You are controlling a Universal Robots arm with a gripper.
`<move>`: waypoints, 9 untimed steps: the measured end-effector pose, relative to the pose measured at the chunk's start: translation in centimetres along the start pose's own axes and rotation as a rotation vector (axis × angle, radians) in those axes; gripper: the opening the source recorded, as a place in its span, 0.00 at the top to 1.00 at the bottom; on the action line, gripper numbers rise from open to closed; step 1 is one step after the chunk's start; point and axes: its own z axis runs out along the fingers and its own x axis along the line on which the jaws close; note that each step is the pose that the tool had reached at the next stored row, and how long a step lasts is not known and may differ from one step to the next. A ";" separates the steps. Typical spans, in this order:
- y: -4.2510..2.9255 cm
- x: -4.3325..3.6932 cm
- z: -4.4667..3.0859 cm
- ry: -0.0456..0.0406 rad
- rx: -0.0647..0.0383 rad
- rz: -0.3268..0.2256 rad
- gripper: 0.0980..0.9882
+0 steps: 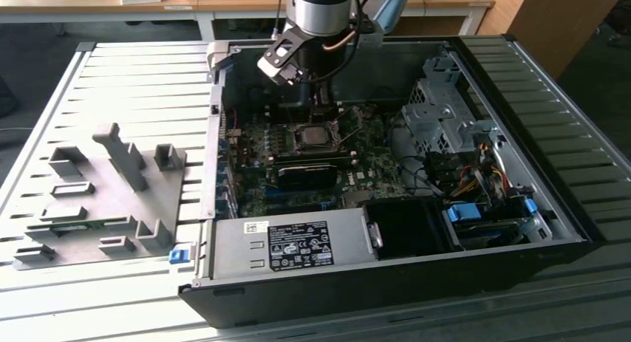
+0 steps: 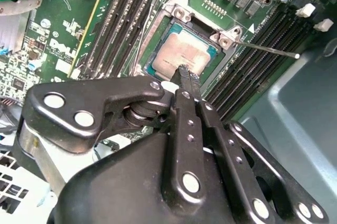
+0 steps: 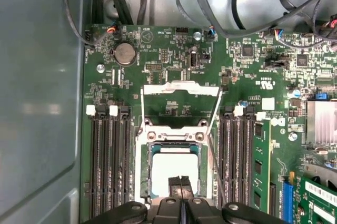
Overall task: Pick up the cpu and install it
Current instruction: 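Close the cpu cover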
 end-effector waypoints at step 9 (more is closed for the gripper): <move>0.00 -0.23 0.11 -0.0002 0.000 0.000 0.99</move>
